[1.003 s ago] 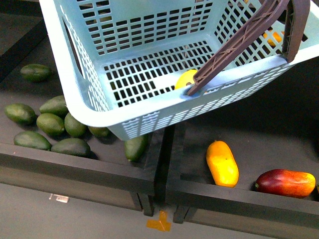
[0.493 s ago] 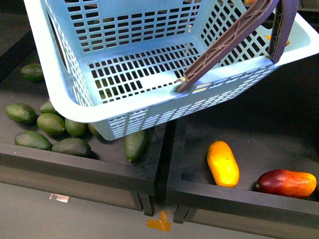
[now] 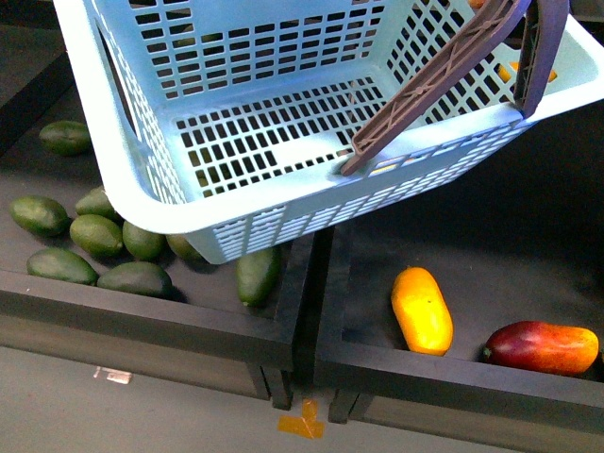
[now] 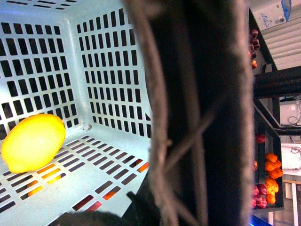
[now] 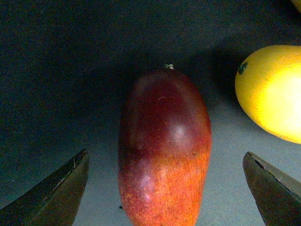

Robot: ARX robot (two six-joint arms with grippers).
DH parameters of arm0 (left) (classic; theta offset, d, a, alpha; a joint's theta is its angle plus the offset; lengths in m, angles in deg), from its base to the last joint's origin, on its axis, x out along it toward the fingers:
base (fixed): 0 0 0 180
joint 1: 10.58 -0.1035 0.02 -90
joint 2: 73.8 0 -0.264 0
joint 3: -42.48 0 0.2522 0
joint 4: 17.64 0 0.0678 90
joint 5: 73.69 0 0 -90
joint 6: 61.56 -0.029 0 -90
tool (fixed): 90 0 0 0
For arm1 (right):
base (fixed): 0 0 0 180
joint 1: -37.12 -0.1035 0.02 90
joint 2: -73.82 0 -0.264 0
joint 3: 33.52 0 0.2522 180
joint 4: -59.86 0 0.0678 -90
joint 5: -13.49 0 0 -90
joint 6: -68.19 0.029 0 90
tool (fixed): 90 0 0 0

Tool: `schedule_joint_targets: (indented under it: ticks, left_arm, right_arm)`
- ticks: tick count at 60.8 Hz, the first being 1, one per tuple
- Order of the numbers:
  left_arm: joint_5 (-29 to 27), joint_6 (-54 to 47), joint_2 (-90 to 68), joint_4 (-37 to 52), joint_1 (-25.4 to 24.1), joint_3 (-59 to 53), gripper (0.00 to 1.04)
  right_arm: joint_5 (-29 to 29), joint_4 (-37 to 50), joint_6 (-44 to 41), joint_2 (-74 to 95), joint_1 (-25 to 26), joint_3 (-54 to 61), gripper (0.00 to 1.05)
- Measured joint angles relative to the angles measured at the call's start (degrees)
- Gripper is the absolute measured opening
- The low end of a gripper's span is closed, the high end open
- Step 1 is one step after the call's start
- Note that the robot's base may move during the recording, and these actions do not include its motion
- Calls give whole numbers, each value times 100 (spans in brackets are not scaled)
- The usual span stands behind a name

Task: Pick lemon and mango into basket

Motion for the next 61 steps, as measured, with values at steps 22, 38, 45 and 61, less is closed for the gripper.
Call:
schedule_joint_targets:
  ticks: [22,38,45,61]
  left_arm:
    - [-17,-2,0,0,0,0,4]
    - [0,0,0,0,0,0,4]
    - [-7,-2,0,0,0,0,4]
    - [-7,-2,0,0,0,0,4]
  right_arm:
    - [-151,-350,52,535,-186,-562,87]
    - [26,-229,201,566,-286,-496,64]
    - [190,-28,197,422,-317,-192,64]
    - [1198,605,20,-1322,-140,1390,64]
